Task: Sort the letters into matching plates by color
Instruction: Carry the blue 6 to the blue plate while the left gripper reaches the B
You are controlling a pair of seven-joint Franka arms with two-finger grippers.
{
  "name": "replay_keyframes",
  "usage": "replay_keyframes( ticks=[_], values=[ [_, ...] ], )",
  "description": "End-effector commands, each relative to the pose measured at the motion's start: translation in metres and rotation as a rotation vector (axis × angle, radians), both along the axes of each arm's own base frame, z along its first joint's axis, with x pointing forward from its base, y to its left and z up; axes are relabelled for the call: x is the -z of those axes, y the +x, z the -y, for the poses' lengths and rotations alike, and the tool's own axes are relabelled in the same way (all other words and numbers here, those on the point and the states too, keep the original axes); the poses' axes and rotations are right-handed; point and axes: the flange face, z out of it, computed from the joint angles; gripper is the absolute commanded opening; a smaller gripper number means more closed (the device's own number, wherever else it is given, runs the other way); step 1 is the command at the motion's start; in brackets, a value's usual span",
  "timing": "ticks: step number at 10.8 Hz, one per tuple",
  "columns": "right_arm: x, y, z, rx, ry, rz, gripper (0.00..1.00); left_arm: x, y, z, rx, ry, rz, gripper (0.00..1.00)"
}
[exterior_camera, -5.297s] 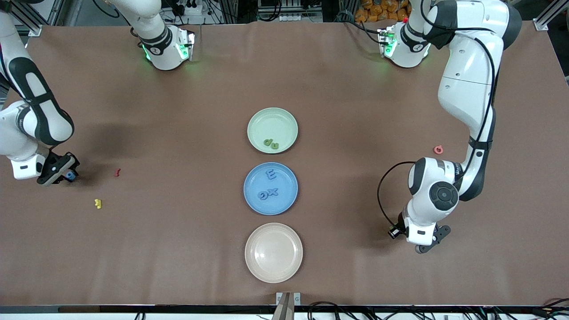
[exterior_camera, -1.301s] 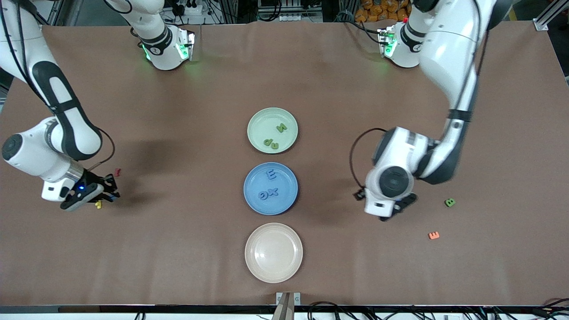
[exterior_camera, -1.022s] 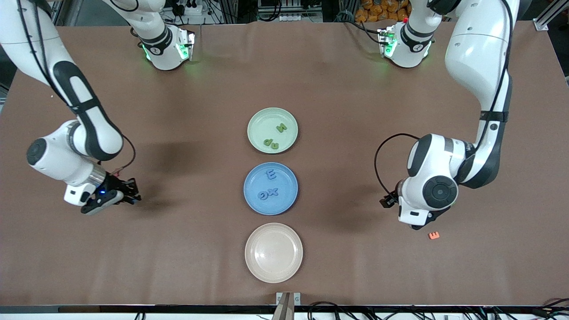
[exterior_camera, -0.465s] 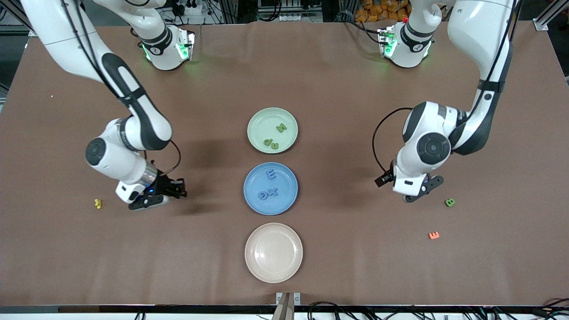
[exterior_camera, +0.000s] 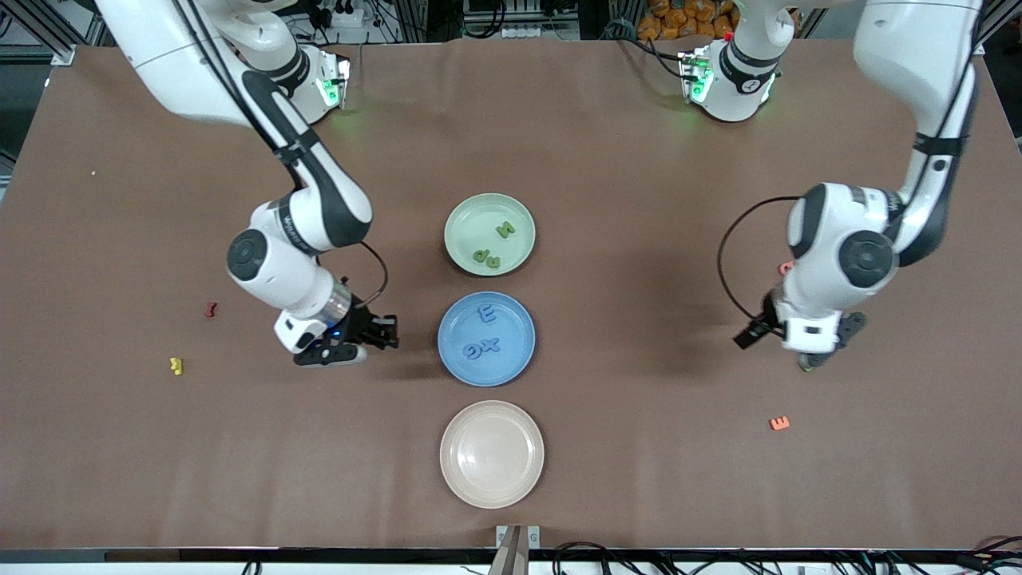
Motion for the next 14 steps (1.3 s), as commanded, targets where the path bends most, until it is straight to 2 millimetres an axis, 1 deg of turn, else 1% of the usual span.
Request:
replay_keyframes(
  ticks=[1, 2, 3, 4, 5, 6, 7, 8, 10, 12, 14],
  values=[
    [-0.008, 0.005, -0.072, 0.035, 0.059, 0.001, 0.16, 0.025, 0.04, -0.052, -0.052, 0.002, 0.017, 1.0],
    [-0.006, 0.001, -0.099, 0.025, 0.073, 0.001, 0.16, 0.037, 0.047, -0.059, -0.064, -0.001, 0.009, 1.0],
    [-0.005, 0.003, -0.118, 0.035, 0.089, 0.004, 0.16, 0.053, 0.047, -0.061, -0.064, -0.001, -0.012, 1.0],
    [-0.002, 0.001, -0.13, 0.028, 0.095, 0.001, 0.16, 0.061, 0.046, -0.063, -0.047, 0.01, -0.022, 1.0],
    [0.001, -0.004, -0.138, 0.014, 0.091, -0.001, 0.17, 0.066, 0.047, -0.072, -0.042, 0.025, -0.026, 1.0],
    [0.003, -0.005, -0.138, 0.005, 0.085, -0.001, 0.28, 0.067, 0.052, -0.078, -0.016, 0.038, -0.02, 1.0],
    [0.002, -0.002, -0.133, 0.015, 0.084, -0.006, 0.82, 0.068, 0.053, -0.09, 0.033, 0.042, -0.024, 1.0],
    [0.002, -0.001, -0.128, 0.015, 0.077, -0.009, 1.0, 0.069, 0.052, -0.102, 0.068, 0.039, -0.029, 1.0],
    [0.005, 0.005, -0.114, 0.008, 0.044, 0.001, 1.0, 0.076, 0.05, -0.117, 0.064, 0.033, -0.04, 1.0],
    [0.004, 0.011, -0.099, -0.016, -0.002, -0.003, 1.0, 0.081, 0.058, -0.131, 0.041, 0.022, -0.001, 1.0],
    [-0.005, 0.023, -0.064, -0.083, -0.073, -0.013, 1.0, 0.087, 0.061, -0.133, 0.03, 0.01, 0.043, 1.0]
  ],
)
